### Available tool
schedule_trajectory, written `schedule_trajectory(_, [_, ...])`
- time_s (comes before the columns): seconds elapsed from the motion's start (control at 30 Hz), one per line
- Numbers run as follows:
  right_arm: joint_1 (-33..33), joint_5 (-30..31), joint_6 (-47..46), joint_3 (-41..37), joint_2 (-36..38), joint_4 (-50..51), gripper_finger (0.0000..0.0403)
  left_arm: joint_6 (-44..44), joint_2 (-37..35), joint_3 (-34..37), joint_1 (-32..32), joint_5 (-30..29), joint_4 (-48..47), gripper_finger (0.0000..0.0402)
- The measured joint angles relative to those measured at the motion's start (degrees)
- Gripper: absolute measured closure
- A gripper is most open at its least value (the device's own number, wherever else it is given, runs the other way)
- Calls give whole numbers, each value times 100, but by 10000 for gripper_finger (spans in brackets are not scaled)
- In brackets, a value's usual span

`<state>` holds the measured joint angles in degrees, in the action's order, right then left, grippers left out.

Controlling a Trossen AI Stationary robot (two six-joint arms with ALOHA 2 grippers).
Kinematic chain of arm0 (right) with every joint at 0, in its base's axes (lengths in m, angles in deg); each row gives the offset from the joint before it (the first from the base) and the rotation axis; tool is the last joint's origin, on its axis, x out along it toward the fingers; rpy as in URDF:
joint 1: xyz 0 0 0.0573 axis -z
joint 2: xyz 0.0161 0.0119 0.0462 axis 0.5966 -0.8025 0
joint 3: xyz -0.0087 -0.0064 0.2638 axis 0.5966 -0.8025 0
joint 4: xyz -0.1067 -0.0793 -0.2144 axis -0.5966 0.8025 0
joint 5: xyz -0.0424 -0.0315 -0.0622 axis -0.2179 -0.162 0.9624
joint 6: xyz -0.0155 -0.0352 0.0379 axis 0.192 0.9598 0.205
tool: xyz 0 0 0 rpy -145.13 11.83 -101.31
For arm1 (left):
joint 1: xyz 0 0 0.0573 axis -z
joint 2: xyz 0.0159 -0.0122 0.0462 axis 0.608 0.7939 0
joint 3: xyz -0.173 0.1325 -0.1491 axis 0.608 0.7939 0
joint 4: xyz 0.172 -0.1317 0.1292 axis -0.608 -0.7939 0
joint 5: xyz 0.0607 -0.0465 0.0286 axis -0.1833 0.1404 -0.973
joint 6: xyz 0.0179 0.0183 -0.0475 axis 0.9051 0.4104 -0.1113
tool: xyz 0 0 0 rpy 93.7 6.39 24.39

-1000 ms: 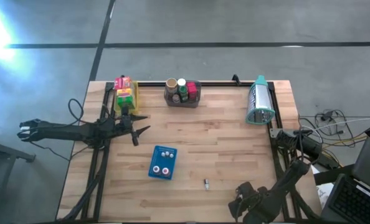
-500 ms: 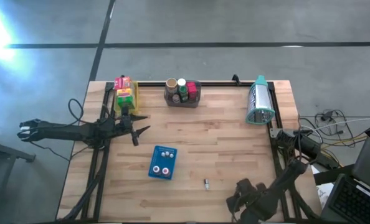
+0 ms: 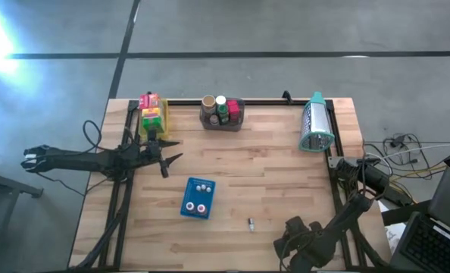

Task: Pick & Place Kitchen Items
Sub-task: Put the black food coloring bottle into the blue bin

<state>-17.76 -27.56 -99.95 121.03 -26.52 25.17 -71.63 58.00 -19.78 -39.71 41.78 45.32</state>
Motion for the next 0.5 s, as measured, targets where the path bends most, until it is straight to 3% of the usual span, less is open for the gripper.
schedule_trajectory(0.5, [-8,-318,182,11,44,-49,246,0,0,0,0,2,-2,186])
